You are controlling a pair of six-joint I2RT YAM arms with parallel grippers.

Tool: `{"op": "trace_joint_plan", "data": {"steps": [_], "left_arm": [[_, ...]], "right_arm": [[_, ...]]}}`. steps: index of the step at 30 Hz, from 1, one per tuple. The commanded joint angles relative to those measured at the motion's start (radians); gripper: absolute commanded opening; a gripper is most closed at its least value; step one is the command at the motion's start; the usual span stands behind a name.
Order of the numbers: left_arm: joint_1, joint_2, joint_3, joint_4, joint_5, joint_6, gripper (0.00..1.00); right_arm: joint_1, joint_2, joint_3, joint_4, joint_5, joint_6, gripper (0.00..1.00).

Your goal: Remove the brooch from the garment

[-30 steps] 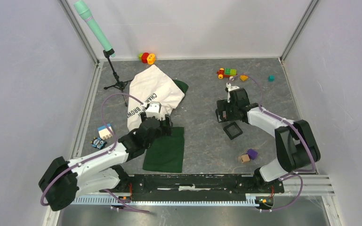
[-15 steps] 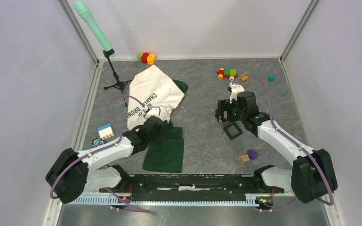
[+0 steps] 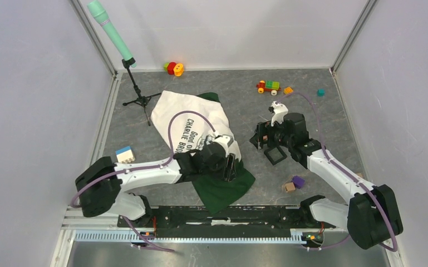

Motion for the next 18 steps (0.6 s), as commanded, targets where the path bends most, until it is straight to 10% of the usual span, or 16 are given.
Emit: {"op": "trace_joint_plan", "data": {"steps": [1,9,18], "left_arm": [[0.000,-0.171,-0.012,0.004,-0.006,-0.016,0.66],[0.124,-0.339,-0.018,-0.158,-0.094,0.034,0.49],[0.241,-0.300,-0.051,-0.065,-0.069,0.075,0.55]], "right_arm": [[-0.001,-0.008,-0.034,0.105,-0.120,0.013,0.89],[0.116,0.084,-0.027,0.246,-0.203,0.083,0.80],[0.178,0.278,0.065,0.236,-0.137,0.064,0.80]]}}
